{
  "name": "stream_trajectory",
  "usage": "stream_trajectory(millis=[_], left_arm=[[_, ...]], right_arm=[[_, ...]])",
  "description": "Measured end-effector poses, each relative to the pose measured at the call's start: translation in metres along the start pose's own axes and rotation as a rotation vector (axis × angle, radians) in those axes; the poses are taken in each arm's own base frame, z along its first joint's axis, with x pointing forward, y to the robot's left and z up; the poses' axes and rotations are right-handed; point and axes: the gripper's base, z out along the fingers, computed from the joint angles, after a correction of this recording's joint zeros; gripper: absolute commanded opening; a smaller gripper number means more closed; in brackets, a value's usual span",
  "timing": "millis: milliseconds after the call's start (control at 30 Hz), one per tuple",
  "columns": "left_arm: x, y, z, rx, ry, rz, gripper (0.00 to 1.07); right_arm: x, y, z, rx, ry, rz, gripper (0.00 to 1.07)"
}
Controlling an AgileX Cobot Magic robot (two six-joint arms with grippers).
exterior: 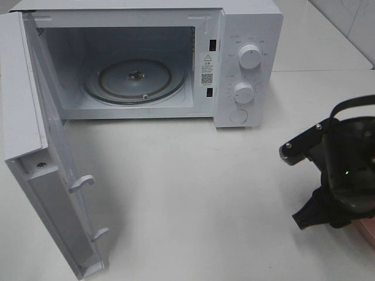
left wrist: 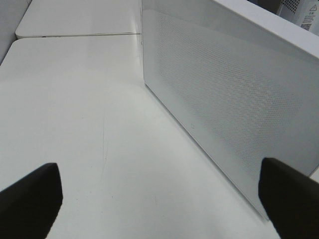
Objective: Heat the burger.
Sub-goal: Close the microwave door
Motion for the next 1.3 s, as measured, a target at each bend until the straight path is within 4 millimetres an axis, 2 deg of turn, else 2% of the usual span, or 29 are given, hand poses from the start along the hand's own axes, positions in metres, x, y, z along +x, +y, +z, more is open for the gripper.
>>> stream_trajectory(millis=[33, 100, 133, 200, 233, 267, 300, 367, 400, 467, 667, 1100, 1300], left_arm=[[0.000, 0.000, 0.000, 0.000, 0.000, 0.000, 1.01], [0.000, 0.000, 0.000, 0.000, 0.000, 0.000, 1.01], [0.000, 0.000, 0.000, 0.000, 0.000, 0.000, 1.01], [0.000, 0.000, 0.000, 0.000, 0.000, 0.000, 1.01], [0.000, 0.000, 0.000, 0.000, 0.000, 0.000, 1.01], [0.000, 0.000, 0.000, 0.000, 0.000, 0.000, 1.01], [0.000, 0.000, 0.000, 0.000, 0.000, 0.000, 1.01], [0.000, 0.000, 0.000, 0.000, 0.000, 0.000, 1.01], [0.000, 0.000, 0.000, 0.000, 0.000, 0.000, 1.01], [0.000, 0.000, 0.000, 0.000, 0.000, 0.000, 1.01], [0.000, 0.000, 0.000, 0.000, 0.000, 0.000, 1.01], [0.000, 0.000, 0.000, 0.000, 0.000, 0.000, 1.01], [0.000, 0.000, 0.000, 0.000, 0.000, 0.000, 1.01]], right_arm=[[0.000, 0.000, 0.000, 0.000, 0.000, 0.000, 0.51], [-0.005, -0.008, -0.020, -0.070, -0.035, 0.016, 0.52], [-0.005, -0.008, -0.020, -0.070, -0.035, 0.016, 0.52], [-0.004, -0.016, -0.039, -0.163, -0.060, 0.012, 0.57], [-0.004, -0.016, -0.039, -0.163, -0.060, 0.012, 0.57], [-0.002, -0.020, -0.051, -0.229, -0.082, -0.017, 0.63], [-0.002, -0.020, -0.051, -0.229, -0.082, -0.017, 0.63], [0.002, -0.024, -0.066, -0.329, -0.113, -0.068, 0.74], [0.002, -0.024, -0.066, -0.329, -0.113, -0.068, 0.74], [0.009, -0.027, -0.079, -0.424, -0.127, -0.112, 0.83], [0.024, -0.038, -0.100, -0.545, -0.155, -0.140, 0.81], [0.052, -0.068, -0.123, -0.579, -0.217, -0.100, 0.78], [0.073, -0.087, -0.132, -0.583, -0.246, -0.074, 0.78]])
